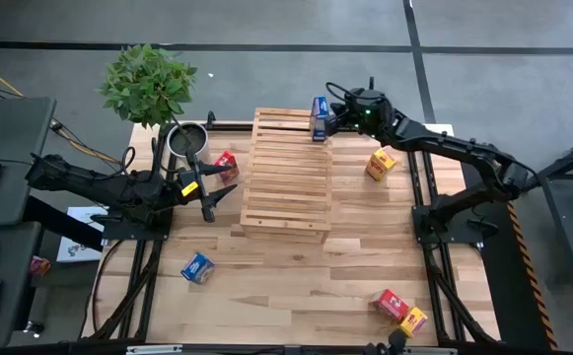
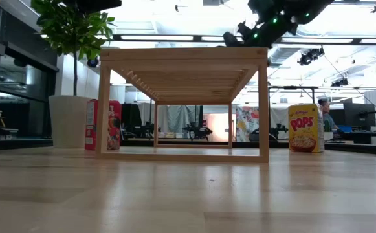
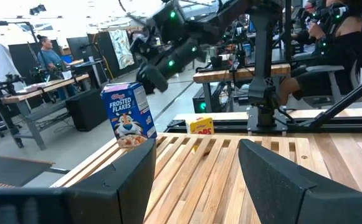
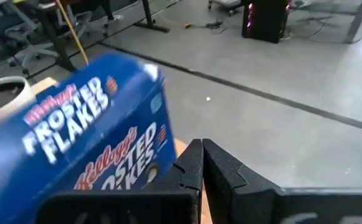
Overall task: Stack cereal on shelf
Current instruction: Put the top yellow cereal box on the shelf
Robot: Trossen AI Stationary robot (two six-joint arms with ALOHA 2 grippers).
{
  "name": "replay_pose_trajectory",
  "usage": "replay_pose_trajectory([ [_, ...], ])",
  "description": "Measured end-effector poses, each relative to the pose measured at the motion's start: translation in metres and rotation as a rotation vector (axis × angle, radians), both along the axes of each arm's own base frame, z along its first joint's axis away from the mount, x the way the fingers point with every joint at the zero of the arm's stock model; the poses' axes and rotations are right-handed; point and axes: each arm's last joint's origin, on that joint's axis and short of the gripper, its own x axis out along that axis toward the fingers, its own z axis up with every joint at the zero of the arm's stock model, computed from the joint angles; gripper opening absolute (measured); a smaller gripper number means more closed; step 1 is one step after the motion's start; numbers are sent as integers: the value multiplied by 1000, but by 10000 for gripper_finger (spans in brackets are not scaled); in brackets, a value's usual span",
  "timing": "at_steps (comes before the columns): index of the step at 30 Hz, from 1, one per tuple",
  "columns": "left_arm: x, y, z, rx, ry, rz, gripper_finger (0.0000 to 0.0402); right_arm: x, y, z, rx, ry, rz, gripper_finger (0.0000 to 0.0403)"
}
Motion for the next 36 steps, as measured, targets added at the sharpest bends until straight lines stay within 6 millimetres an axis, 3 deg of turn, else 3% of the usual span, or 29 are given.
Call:
replay_pose_trajectory([
  [9, -1, 0, 0, 0, 1, -12, 221, -41, 35, 32, 34, 31, 9, 0],
  [17, -7, -1, 4, -18, -31, -93, 221, -73, 64, 31, 182, 139, -24, 8],
  [21, -7, -1, 4, -28, -34, -110, 221, -80, 67, 19, 278, 247, -68, 58],
  [30, -7, -1, 4, -28, -32, -112, 221, -90, 70, 0, 378, 450, -212, 230],
  [36, -7, -1, 4, -28, -33, -111, 221, -87, 68, -14, 449, 549, -261, 276],
])
